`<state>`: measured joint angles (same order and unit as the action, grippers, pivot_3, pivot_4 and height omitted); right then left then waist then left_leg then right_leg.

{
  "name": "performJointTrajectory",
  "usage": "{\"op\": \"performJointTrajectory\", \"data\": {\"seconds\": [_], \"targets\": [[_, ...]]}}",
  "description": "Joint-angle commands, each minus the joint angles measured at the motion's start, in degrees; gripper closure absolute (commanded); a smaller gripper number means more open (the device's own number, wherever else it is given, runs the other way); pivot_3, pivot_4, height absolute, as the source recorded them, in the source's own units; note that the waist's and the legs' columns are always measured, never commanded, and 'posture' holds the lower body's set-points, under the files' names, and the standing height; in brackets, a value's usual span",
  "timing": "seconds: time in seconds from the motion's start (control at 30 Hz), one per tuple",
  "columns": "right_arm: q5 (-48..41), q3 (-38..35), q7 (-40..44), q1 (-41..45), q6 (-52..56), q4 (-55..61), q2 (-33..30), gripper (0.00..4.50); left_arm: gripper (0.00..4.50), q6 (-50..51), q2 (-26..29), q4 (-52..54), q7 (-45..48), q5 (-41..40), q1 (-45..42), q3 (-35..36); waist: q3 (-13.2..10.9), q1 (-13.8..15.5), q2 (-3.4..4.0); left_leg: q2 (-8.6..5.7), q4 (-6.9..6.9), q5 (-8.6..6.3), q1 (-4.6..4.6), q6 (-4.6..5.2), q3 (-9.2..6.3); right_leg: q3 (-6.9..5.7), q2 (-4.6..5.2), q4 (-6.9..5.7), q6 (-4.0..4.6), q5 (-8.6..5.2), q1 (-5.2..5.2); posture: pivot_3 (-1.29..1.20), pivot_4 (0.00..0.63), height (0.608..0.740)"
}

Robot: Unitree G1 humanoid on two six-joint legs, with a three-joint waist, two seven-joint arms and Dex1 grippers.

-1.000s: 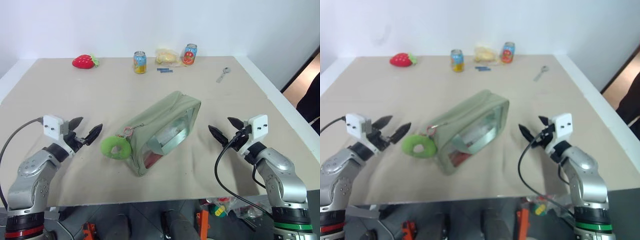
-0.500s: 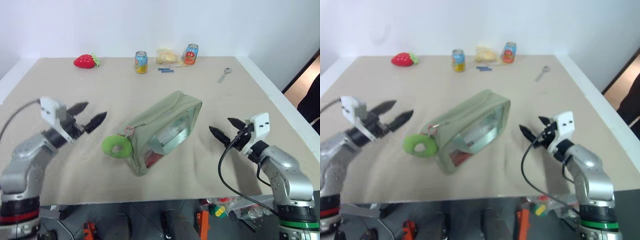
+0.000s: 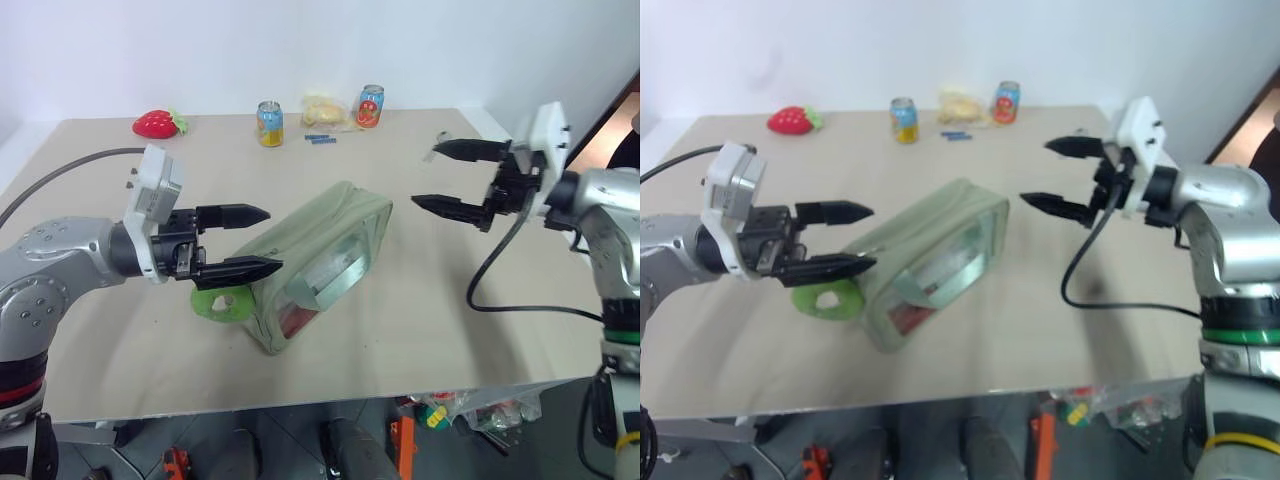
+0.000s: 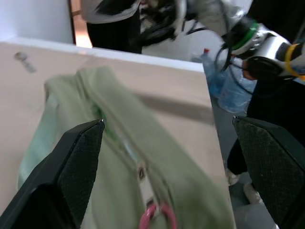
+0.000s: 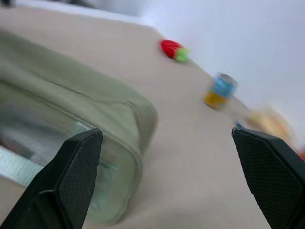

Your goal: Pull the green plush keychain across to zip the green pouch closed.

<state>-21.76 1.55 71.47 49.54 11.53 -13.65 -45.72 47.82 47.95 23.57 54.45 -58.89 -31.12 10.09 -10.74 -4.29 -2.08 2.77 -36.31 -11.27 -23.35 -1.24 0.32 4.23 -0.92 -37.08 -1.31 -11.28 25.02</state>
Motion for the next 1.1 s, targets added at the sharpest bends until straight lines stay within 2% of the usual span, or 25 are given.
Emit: {"op": "performJointTrajectory", "data": {"seconds": [0.03,0.23,0.37,0.43,0.5,0.53,0.7,0.9,1.1], "targets": [[4.8,3.5,5.7,4.6,-8.9,-10.2,2.7,0.00,0.03,-1.8,-0.1,0.9,0.1,1.9,-1.2,-0.5,0.0,0.0,0.00,-0.01,0.00,0.00,0.00,0.00,0.02,0.02,0.01,0.00,-0.01,0.00,0.00,0.00,0.150,0.740],[6.2,4.2,9.9,9.4,-12.2,-19.4,6.7,0.00,0.03,-4.6,-2.2,2.3,-2.7,5.0,-1.3,-0.6,0.0,0.1,0.00,-0.06,0.01,-0.02,-0.41,-0.02,-0.06,0.00,0.07,-0.02,-0.20,0.10,0.25,0.00,0.150,0.740],[5.5,3.8,12.1,9.6,-11.2,-19.5,7.2,1.06,0.00,-6.4,-2.8,2.3,-3.1,7.9,-0.5,-1.4,0.0,0.2,0.00,-0.06,0.01,-0.06,-0.44,-0.05,-0.13,-0.05,0.07,-0.02,-0.18,0.06,0.26,0.00,0.150,0.740],[4.6,3.3,13.3,8.9,-10.2,-18.2,7.0,1.85,0.00,-7.3,-2.2,2.3,-2.6,9.6,0.4,-1.7,0.0,0.2,0.00,-0.07,0.01,-0.06,-0.43,-0.05,-0.14,-0.05,0.07,-0.05,-0.18,0.06,0.26,0.00,0.150,0.740],[3.1,2.5,14.1,7.9,-7.8,-15.8,6.9,2.43,0.00,-7.8,-1.8,2.2,-1.9,10.6,1.3,-1.7,0.0,0.2,0.00,-0.07,-0.01,-0.06,-0.42,-0.05,-0.14,-0.05,0.07,-0.07,-0.18,0.06,0.26,0.00,0.150,0.740],[2.7,2.3,14.3,7.4,-6.9,-14.7,6.7,2.93,0.00,-8.0,-1.7,2.0,-1.8,10.8,1.4,-1.6,0.0,0.2,0.00,-0.07,-0.01,-0.05,-0.41,-0.05,-0.14,-0.06,0.07,-0.11,-0.18,0.07,0.26,0.00,0.150,0.740],[2.2,1.7,14.3,5.2,-5.0,-10.8,6.2,4.47,0.00,-8.8,-2.5,0.5,-1.7,12.0,0.7,-1.6,0.0,0.2,0.00,-0.06,-0.05,-0.05,-0.36,-0.06,-0.17,-0.08,0.06,-0.20,-0.18,0.07,0.25,0.00,0.150,0.740],[1.0,0.0,12.2,2.4,-0.7,-5.4,4.9,4.49,0.00,-9.5,-2.9,-0.4,-1.3,13.2,0.7,-2.1,0.0,0.2,0.01,-0.05,-0.08,-0.04,-0.31,-0.06,-0.17,-0.07,0.04,-0.28,-0.18,0.07,0.24,0.00,0.150,0.740],[0.6,-4.5,4.7,1.0,2.4,-3.6,3.5,4.49,0.00,-9.6,-3.7,-1.1,-1.2,14.1,0.1,-2.7,0.0,0.3,0.00,-0.08,-0.12,-0.04,-0.33,-0.06,-0.17,-0.07,0.07,-0.29,-0.18,0.07,0.24,0.00,0.150,0.740]]}}
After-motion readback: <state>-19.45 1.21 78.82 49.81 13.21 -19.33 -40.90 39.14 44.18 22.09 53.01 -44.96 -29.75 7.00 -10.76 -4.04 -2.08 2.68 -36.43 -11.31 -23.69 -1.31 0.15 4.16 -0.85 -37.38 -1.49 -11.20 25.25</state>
